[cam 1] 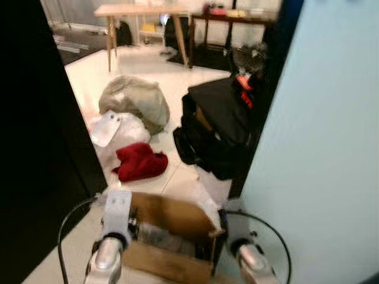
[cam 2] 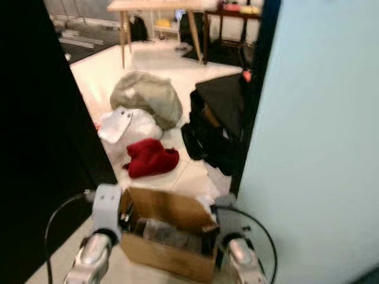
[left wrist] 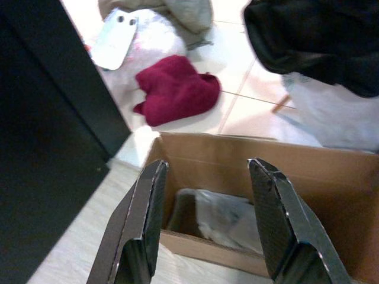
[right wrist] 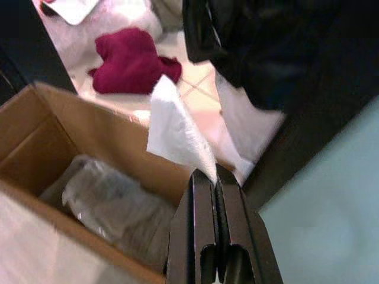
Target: Clean up the room
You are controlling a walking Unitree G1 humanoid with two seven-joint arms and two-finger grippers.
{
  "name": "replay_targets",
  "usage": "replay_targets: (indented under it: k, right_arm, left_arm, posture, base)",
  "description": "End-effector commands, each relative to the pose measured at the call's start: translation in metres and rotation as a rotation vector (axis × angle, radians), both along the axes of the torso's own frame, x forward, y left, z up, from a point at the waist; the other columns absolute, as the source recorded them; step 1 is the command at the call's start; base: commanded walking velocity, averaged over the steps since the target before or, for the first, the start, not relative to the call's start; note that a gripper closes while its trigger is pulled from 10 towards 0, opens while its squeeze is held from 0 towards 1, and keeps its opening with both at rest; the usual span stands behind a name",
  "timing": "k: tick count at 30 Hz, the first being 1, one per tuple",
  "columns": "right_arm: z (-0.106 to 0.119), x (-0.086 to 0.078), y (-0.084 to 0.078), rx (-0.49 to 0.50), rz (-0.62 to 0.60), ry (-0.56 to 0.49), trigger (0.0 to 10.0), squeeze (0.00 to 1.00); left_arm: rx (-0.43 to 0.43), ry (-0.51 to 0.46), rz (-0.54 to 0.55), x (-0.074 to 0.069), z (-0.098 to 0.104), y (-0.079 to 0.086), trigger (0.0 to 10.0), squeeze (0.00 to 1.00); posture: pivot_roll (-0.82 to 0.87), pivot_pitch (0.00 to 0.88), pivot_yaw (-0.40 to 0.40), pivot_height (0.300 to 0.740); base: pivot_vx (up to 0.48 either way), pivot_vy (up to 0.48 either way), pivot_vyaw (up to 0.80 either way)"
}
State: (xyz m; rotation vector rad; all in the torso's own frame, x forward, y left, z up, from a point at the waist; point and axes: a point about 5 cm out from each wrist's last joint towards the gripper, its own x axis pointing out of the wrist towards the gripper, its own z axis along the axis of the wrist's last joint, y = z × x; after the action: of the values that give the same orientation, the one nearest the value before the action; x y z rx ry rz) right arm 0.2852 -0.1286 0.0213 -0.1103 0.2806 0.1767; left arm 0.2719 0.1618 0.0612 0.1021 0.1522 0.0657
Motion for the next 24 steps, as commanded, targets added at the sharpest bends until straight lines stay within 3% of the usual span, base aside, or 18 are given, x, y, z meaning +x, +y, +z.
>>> replay_targets:
  k: [1, 24]
  right_arm:
    - [-0.0058, -0.0045, 0.0063, 0.019, 0.007, 0.03, 10.0, 0.0]
    - [-0.0074, -0.0052, 0.0063, 0.014, 0.016, 0.044, 10.0, 0.0]
  left_arm:
    - [0.008, 0.021, 0.012, -0.0031, -0.0042, 0.005, 10.0, 0.0]
    - [0.019, 0.045, -0.01, -0.0036, -0.0069, 0.0013, 10.0, 0.0]
  posture:
    - [0.05, 0.089, -0.014, 0.721]
    - [0.05, 0.091, -0.015, 0.721]
  base:
    - [0.375, 0.0, 0.0]
    - [0.031, -0.021, 0.0]
